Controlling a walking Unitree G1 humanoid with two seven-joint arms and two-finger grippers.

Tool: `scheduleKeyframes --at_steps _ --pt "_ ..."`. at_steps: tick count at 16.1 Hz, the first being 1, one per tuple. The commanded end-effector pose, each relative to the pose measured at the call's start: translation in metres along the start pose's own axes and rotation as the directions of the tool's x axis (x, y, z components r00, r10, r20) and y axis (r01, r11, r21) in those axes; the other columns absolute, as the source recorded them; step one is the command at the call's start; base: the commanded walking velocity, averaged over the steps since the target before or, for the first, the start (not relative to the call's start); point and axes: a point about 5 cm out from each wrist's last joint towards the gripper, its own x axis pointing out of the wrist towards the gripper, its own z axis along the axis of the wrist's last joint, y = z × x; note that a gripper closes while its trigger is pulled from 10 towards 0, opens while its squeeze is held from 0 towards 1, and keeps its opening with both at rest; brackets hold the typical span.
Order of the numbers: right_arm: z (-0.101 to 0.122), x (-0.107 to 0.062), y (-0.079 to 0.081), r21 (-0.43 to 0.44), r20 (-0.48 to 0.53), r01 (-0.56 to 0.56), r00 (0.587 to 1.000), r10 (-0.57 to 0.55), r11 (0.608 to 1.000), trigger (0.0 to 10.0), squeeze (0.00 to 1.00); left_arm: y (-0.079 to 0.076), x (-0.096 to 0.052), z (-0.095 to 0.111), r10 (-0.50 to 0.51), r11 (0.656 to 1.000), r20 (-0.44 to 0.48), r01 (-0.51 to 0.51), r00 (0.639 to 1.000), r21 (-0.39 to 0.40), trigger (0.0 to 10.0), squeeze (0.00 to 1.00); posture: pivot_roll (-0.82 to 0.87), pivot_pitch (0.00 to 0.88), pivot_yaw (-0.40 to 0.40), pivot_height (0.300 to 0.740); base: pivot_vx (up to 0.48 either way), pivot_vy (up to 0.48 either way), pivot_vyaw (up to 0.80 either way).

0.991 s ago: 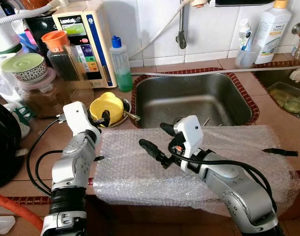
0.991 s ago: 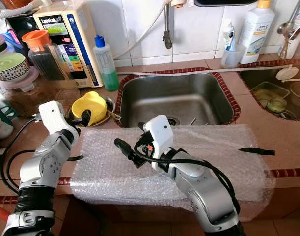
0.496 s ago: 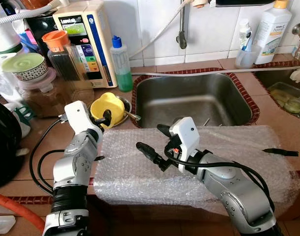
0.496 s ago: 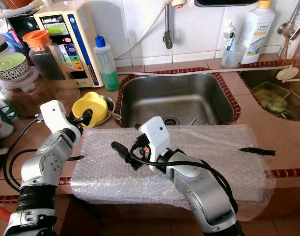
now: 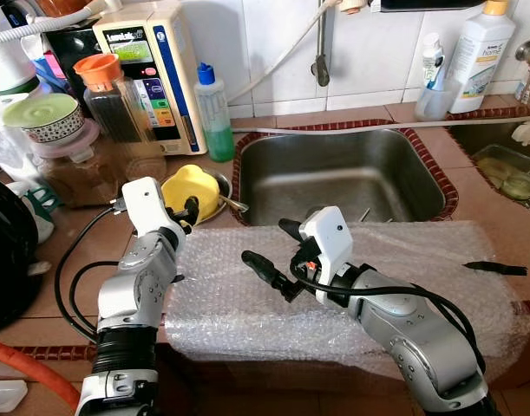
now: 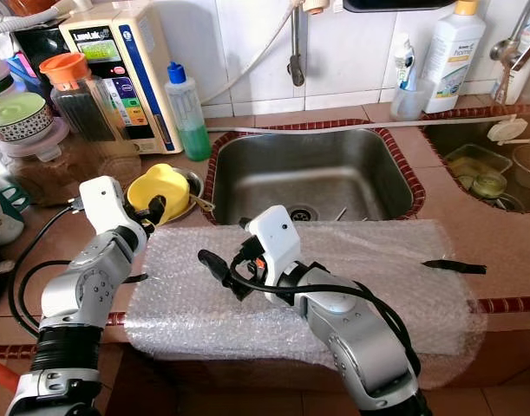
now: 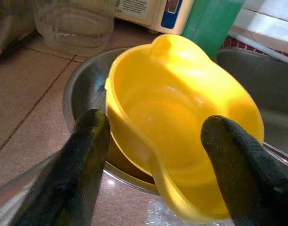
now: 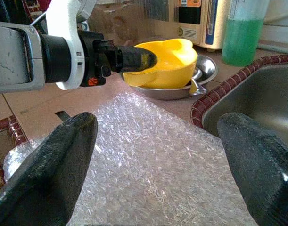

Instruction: Kitchen organization

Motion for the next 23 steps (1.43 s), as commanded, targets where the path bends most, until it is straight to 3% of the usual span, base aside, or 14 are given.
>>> scheduleKeyframes --at_steps 1,15,23 --pt "0.0045 0.0020 0.0034 -0.020 0.004 -0.021 1.000 0.021 1.000 10.0 0.00 0.0044 -0.0007 0.0037 0.022 1.000 0.014 -0.022 1.000 0.018 0.0 0.00 -0.30 0.047 0.151 0.740 0.000 0.000 0.00" --pt "0.0052 0.0018 0.0049 -0.017 0.021 -0.031 0.999 0.032 0.999 10.0 0.00 0.0041 -0.0020 -0.0010 0.019 1.000 -0.007 -0.019 1.000 -0.001 0.0 0.00 -0.30 0.048 0.153 0.740 0.000 0.000 0.00" --pt "0.0064 0.0027 -0.0038 -0.042 0.021 0.023 1.000 -0.022 0.999 10.0 0.00 0.0040 -0.0019 0.0013 0.015 1.000 0.010 -0.015 1.000 -0.006 0.0 0.00 -0.30 0.050 0.153 0.740 0.000 0.000 0.00"
